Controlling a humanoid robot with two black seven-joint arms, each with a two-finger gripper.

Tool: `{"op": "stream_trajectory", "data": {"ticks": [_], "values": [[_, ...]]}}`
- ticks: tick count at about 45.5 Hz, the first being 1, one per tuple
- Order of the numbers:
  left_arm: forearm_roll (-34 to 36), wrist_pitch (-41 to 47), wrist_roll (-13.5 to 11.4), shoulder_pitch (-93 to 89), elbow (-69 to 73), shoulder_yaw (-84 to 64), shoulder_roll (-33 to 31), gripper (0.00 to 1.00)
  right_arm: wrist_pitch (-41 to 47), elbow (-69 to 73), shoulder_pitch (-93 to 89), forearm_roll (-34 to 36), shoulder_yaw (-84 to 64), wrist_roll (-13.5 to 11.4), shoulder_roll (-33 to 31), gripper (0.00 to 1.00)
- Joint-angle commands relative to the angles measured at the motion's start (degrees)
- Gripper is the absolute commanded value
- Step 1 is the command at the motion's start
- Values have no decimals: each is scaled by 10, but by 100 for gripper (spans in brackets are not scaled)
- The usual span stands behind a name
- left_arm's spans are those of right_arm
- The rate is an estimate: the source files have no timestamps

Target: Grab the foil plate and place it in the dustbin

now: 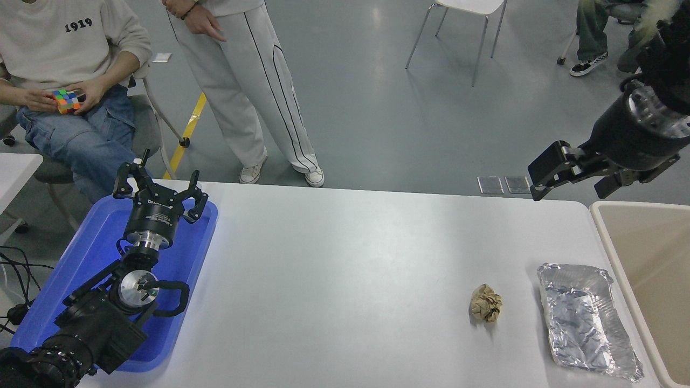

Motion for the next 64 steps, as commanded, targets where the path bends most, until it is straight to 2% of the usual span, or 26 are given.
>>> {"op": "stream_trajectory", "data": {"ticks": [1,44,64], "values": [[0,0,-1,0,0,0,0,100,0,-1,-2,1,0,0,-1,100],[0,0,0,1,0,-1,0,100,0,0,-2,0,1,0,-3,100],[0,0,0,1,0,-1,0,100,0,0,-35,1,-51,0,-7,100]]}}
